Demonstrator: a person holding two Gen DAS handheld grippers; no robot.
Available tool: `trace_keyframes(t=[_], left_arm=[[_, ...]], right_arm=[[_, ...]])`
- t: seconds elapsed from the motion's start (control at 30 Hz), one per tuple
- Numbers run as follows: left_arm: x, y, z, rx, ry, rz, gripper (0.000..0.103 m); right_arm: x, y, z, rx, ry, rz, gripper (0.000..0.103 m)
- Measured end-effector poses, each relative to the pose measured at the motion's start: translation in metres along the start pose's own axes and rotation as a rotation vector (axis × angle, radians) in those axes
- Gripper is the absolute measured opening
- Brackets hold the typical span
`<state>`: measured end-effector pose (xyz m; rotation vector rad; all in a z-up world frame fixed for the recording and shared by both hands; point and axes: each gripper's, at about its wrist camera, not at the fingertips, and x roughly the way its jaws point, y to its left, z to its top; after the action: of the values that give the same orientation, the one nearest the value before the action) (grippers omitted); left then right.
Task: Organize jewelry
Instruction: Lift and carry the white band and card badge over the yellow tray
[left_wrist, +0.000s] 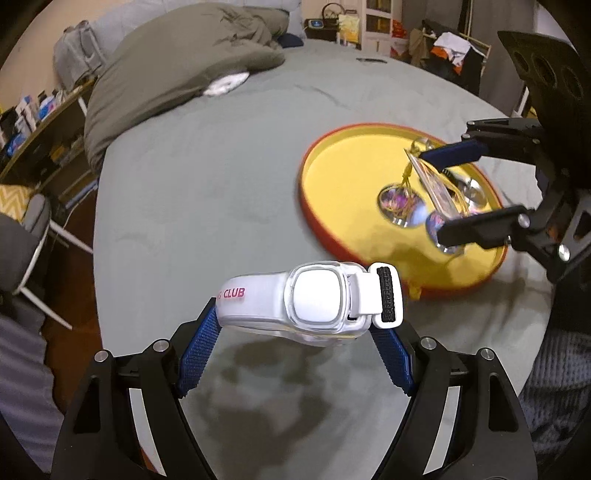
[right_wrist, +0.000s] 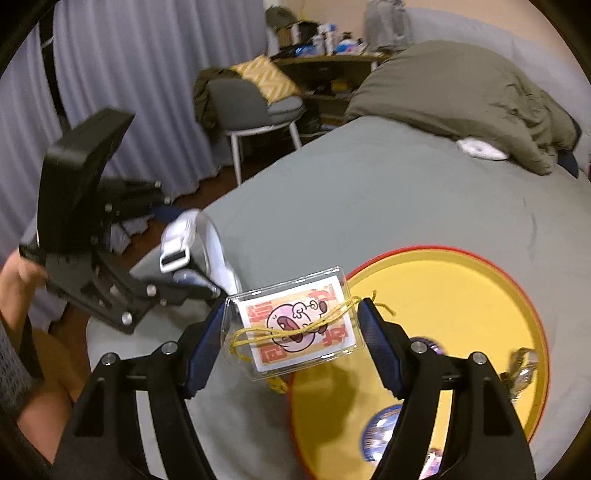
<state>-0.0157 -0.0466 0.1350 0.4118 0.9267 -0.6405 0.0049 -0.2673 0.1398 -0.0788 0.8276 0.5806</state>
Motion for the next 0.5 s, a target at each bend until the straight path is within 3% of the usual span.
trace_keyframes(t=[0.23,0.5], left_arm=[[0.008,-0.027,0.038,0.031,-0.037,-0.026,0.076],[0.036,-0.062,0.060,0.082,-0.005,-0.074,0.076]], right_arm=[[-0.031,-0.033,0.013,0.053,-0.085,-0.044,0.067],[-0.036,-0.069,0.014,0.105,-0.101,-0.101,0.067]])
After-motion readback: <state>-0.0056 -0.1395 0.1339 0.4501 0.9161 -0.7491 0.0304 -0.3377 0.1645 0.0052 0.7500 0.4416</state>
